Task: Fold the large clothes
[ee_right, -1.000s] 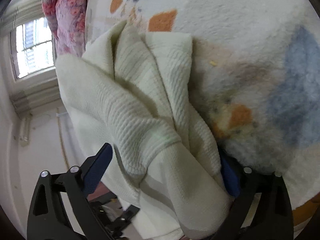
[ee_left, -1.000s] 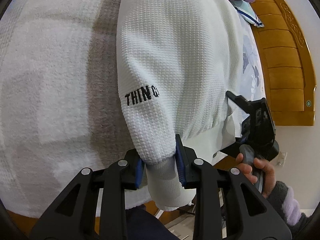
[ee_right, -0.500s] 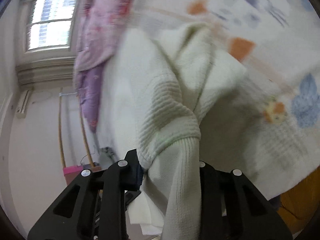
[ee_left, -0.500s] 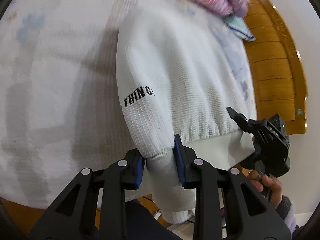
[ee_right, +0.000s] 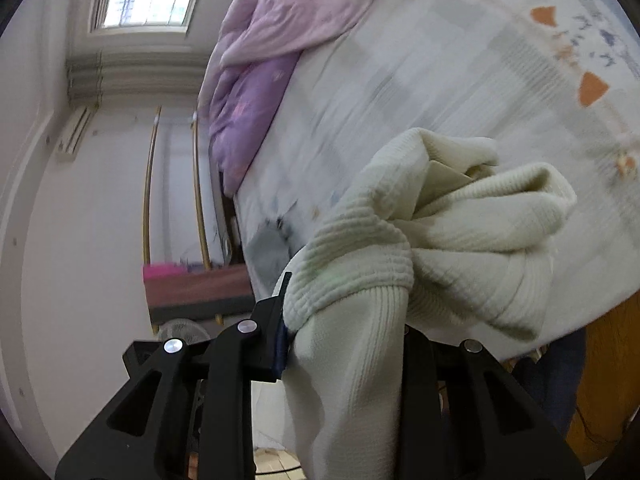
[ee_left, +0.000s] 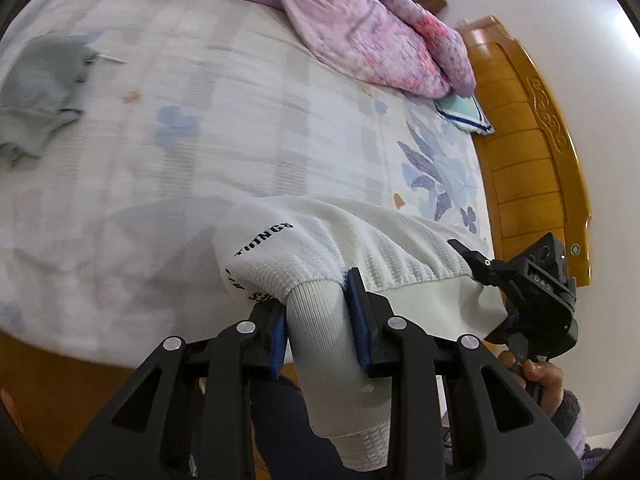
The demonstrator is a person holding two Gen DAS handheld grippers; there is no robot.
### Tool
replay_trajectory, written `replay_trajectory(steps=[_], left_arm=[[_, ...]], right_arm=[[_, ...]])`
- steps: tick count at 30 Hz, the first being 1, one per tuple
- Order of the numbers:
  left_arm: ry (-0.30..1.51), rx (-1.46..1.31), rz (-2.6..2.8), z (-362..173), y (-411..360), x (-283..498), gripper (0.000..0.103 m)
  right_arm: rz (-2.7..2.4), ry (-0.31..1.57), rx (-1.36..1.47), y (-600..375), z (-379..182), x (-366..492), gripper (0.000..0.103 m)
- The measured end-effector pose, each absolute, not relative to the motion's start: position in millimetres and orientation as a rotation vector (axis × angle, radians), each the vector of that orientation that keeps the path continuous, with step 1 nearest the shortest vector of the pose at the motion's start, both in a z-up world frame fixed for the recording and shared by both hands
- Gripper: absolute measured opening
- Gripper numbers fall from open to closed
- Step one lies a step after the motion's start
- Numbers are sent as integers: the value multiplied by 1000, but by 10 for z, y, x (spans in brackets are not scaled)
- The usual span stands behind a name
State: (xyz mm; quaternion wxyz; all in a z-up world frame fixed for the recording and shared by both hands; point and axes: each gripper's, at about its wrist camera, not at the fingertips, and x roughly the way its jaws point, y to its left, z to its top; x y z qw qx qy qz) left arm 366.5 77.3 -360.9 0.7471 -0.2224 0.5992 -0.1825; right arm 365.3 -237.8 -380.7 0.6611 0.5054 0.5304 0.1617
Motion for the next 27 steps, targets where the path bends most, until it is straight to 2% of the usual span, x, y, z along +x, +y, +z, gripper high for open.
replay_trajectory(steps=[7, 19, 27], left_arm=[[1252, -531, -311, -3308, 1460, 3539, 26], [1143, -630, -129, -2932, 2257, 3836, 26], [1102, -694, -85, -2897, 3022, 4128, 26]], right_arm=[[495, 1270, 1064, -1765, -3502, 3890, 26], [744, 1326, 895, -945, -3221, 4755, 26], [791, 1322, 854, -195, -3152, 5112, 26]])
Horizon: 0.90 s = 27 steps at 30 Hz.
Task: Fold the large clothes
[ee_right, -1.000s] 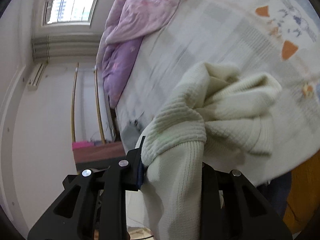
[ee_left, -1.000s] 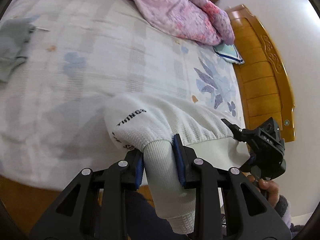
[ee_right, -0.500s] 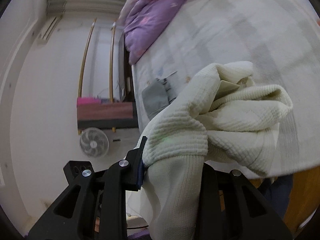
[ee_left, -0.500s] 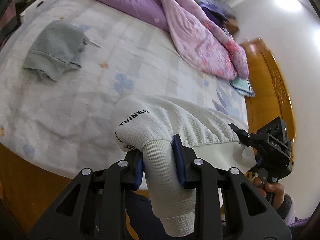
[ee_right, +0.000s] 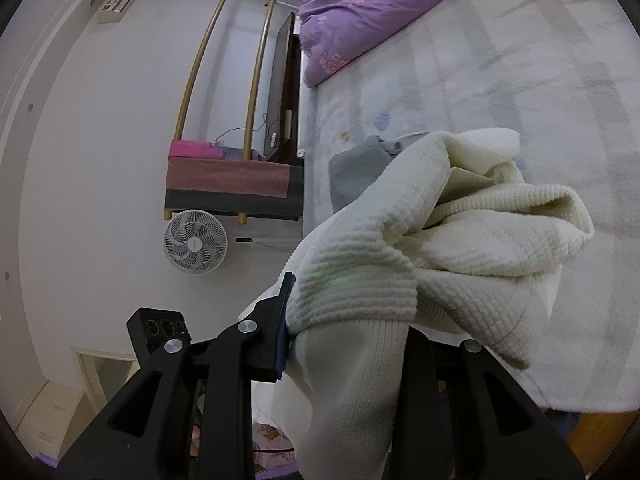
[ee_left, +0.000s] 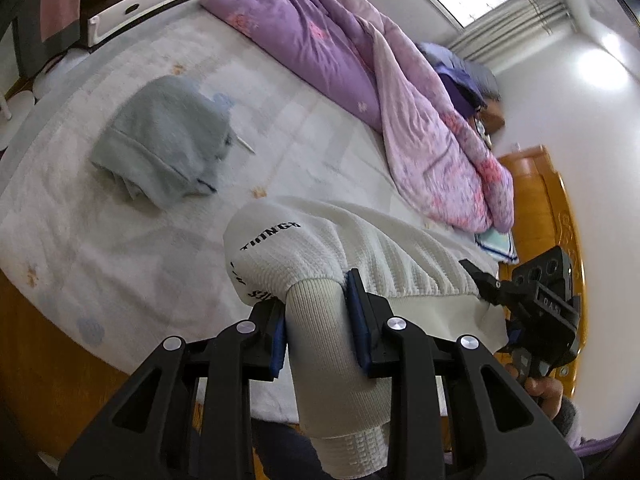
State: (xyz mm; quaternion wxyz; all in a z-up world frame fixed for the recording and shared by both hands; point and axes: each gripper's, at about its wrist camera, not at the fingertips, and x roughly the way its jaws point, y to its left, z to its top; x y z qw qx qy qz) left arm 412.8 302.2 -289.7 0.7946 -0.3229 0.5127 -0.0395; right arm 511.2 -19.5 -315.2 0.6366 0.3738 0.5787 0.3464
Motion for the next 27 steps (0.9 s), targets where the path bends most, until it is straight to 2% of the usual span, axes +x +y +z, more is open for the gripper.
replay_trajectory(steps=[6, 12, 18, 22, 24, 27], left_arm=[[1090, -675, -162, -2907, 3725, 4593, 26], [1023, -592, -229, -2672, 4425, 5349, 26], [854, -535, -246, -2462, 5162, 5929, 26], [872, -456, -242, -2786, 5433, 6097, 27], [945, -435, -239, -3164, 5541, 6134, 27], [1160, -394, -162, -4048, 5643, 6104, 27]], right_arm=[[733, 1251, 900, 406, -3131, 5368, 26], [695, 1103, 896, 1167, -2862, 5907, 26], [756, 925, 845, 1924, -2733, 6427, 26], [708, 1013, 928, 2261, -3337, 6480, 26], [641, 1128, 918, 2443, -3877, 6389, 26], [533, 1336, 932, 2654, -4689, 6216, 25]])
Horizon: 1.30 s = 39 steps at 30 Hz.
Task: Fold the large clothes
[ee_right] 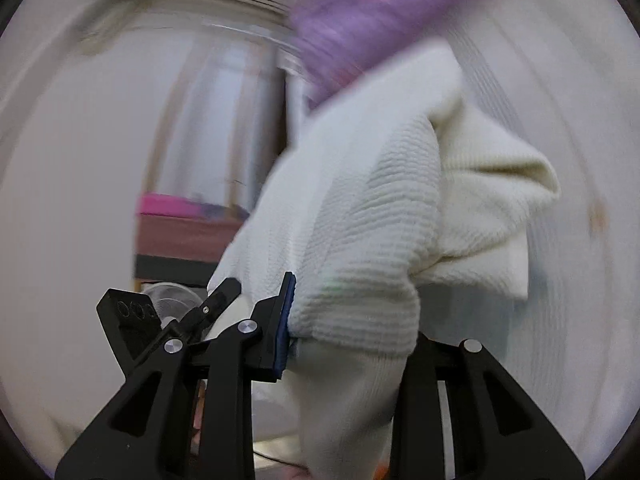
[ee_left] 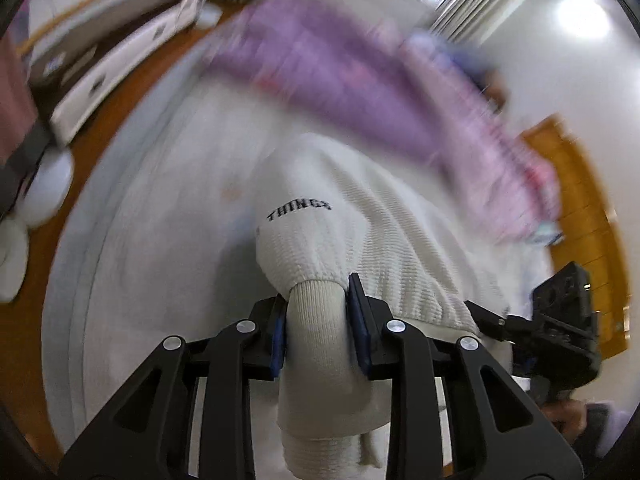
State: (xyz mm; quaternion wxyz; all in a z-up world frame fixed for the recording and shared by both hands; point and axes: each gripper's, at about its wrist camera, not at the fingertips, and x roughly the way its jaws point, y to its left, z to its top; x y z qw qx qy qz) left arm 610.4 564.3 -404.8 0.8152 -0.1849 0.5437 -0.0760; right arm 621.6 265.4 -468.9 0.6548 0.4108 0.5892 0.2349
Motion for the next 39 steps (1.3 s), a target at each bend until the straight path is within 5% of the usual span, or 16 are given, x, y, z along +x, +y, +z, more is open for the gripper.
replay_trajectory(steps=[8, 14, 16, 18, 27, 39], left_arm=[[1282, -431, -14, -4891, 5816, 5695, 30], [1321, -334, 81, -5007, 5762, 5685, 54], [1315, -332, 125, -4996, 5780, 5627, 69], [1312, -343, 148, -4953, 5809, 5610, 70], [1204, -305, 86, -4129, 5529, 5592, 88], [1028, -119, 30, -2996, 5055, 5451, 90]], right_arm=[[386, 1497, 771, 3043, -5280, 5978, 27], [255, 1553, 658, 3163, -5332, 6090, 45], [213, 1550, 603, 3193, -5280, 6113, 62], [159, 1540, 528, 3195, -5229, 6133, 71], [226, 1436, 384, 3292, -4573, 6248, 71], [374, 1174, 193, 3122, -3238, 5758, 71]])
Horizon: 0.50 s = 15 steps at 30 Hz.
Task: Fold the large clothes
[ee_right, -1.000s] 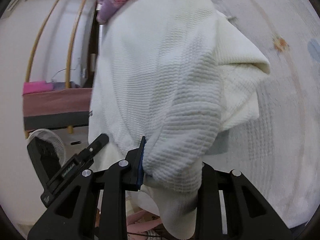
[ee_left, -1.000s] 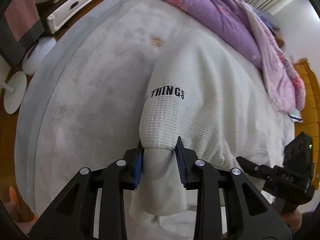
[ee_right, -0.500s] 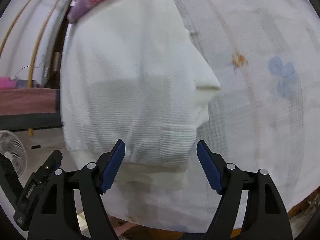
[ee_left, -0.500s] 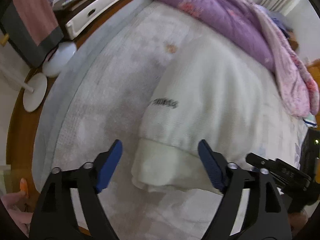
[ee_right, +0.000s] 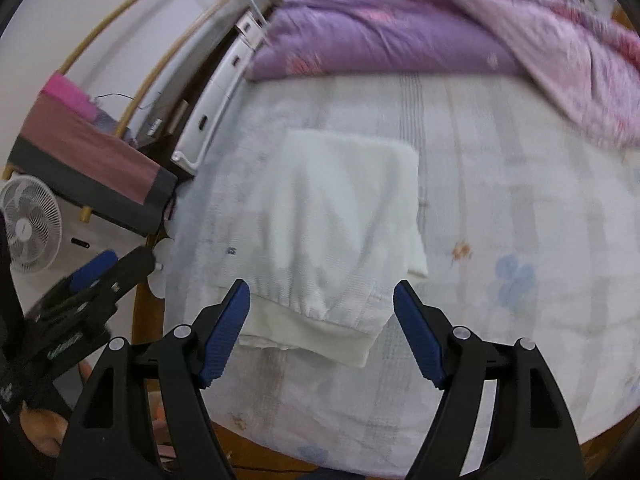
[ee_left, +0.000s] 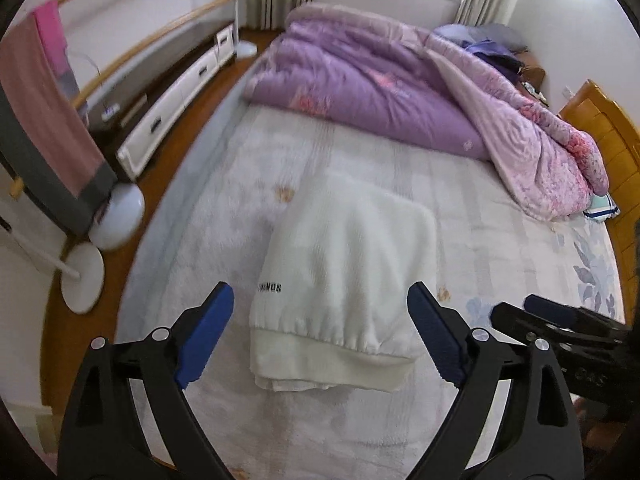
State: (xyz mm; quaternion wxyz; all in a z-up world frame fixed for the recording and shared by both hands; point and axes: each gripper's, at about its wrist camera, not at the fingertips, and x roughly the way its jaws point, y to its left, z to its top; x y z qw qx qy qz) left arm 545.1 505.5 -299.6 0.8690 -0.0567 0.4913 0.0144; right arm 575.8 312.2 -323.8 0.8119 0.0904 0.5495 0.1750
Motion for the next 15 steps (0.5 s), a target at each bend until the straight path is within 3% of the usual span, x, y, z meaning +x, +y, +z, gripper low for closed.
replay_trajectory(steps=[15], left_arm=[[781, -15, 59, -1667, 3945, 4229, 91]], right_arm=[[445, 908, 148, 1958, -2116, 4564, 71]])
